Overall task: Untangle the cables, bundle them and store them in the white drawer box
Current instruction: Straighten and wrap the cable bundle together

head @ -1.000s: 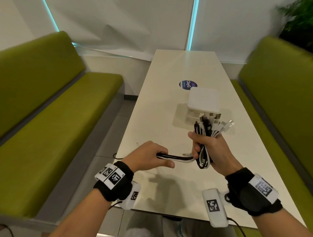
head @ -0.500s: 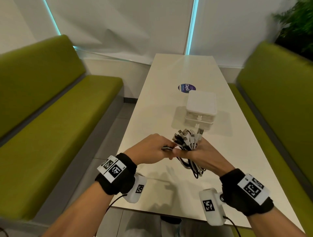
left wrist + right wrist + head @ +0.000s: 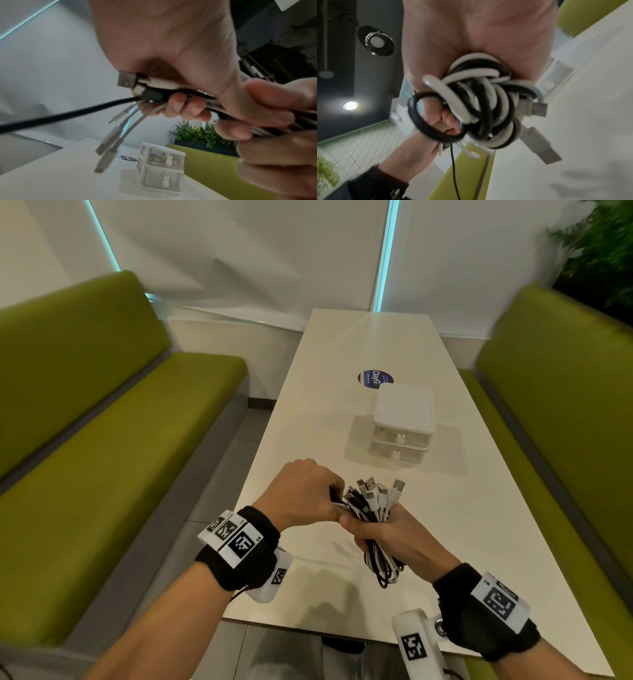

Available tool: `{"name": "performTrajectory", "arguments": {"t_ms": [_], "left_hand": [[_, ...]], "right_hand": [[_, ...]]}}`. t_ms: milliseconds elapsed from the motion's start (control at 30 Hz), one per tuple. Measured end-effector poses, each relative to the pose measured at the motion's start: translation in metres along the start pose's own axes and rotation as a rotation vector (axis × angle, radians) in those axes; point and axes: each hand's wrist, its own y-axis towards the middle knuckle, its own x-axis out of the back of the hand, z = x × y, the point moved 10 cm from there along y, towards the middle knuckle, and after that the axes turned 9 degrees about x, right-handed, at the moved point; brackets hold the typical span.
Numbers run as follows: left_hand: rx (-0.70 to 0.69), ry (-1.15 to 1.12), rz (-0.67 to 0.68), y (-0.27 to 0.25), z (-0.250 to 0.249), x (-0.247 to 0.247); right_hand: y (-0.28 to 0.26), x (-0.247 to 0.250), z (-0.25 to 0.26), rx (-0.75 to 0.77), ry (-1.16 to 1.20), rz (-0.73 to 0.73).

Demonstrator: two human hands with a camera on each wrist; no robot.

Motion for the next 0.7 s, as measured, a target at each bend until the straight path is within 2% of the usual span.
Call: {"name": "performTrajectory", "arguments": {"t_ms": [67, 200, 267, 433, 467, 533, 600, 633, 667, 700], "left_hand": [[-0.008, -0.117, 0.035, -0.002, 0.004, -0.003], [0.0, -0.488, 0.258, -0.008, 0.003, -0.014], [-0.003, -0.579, 0.261, -0.007, -0.001, -0.012], [0.068, -0.636, 0.075, 0.004, 0.006, -0.011], [0.067, -0.556, -0.031, 0.004, 0.008, -0.006], [0.023, -0.339, -0.342, -0.007, 0.005, 0.015], [-0.019, -0.339, -0.591, -0.032, -0.002, 0.031], [-0.015, -0.391, -0.622, -0.041, -0.004, 0.029], [0.029, -0.459, -0.56, -0.044, -0.004, 0.017], [0.11, -0.532, -0.408, -0.042, -0.004, -0.004]], "right_hand": [[-0.006, 0.005, -0.005, -0.027, 0.042, -0.004], [-0.014, 0.008, -0.007, -0.05, 0.159, -0.001], [-0.014, 0.005, -0.006, -0.063, 0.235, 0.0], [-0.008, 0.001, -0.02, -0.165, 0.422, -0.01], [-0.008, 0.004, -0.023, -0.181, 0.429, -0.038], [-0.005, 0.011, -0.027, -0.188, 0.445, -0.121], [-0.002, 0.019, -0.029, -0.185, 0.498, -0.226], [0.0, 0.024, -0.029, -0.168, 0.526, -0.276], [0.002, 0.028, -0.027, -0.144, 0.542, -0.323], [0.004, 0.032, -0.025, -0.117, 0.551, -0.359]]}}
